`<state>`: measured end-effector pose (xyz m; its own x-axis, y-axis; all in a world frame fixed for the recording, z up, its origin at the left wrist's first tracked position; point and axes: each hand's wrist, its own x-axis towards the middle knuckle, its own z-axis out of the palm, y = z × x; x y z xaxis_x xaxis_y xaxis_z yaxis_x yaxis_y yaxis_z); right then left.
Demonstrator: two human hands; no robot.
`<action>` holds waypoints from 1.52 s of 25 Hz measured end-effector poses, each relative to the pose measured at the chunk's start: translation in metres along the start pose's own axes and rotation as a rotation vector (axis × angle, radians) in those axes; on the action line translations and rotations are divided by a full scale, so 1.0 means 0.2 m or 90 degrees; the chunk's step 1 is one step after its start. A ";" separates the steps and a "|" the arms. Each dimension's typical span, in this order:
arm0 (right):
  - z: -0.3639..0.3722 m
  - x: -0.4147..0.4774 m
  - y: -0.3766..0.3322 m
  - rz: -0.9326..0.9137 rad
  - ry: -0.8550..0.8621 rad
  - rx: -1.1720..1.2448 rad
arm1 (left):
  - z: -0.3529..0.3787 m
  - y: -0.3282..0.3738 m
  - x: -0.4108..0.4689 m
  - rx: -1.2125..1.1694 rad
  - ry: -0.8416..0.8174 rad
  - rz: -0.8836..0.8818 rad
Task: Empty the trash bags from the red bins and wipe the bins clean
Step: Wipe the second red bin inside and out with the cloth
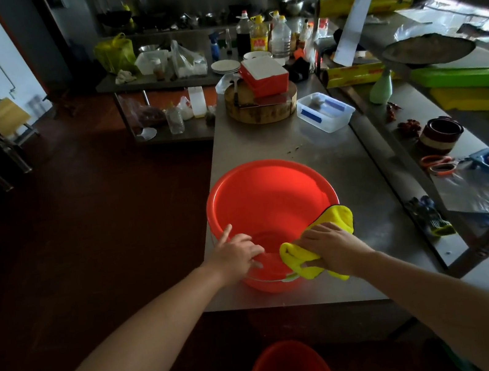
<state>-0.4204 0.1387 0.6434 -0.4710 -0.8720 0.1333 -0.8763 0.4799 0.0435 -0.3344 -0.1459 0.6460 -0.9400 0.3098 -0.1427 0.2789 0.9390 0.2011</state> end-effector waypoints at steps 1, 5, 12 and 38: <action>-0.01 -0.01 0.04 0.003 -0.013 0.001 | -0.04 -0.05 -0.01 0.019 -0.005 -0.010; 0.00 0.02 0.08 0.053 -0.140 0.007 | -0.12 -0.11 0.01 0.143 -0.061 -0.022; -0.02 0.04 0.07 0.128 -0.215 0.124 | 0.00 0.07 0.01 0.011 0.003 0.018; 0.30 -0.05 -0.34 0.477 -0.316 0.303 | 0.62 0.42 -0.35 0.287 0.120 0.125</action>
<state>-0.3634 0.1088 0.5798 -0.8094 -0.3558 -0.4671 -0.2363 0.9256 -0.2957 -0.2219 -0.0708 0.5522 -0.8690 0.4931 0.0415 0.4710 0.8499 -0.2361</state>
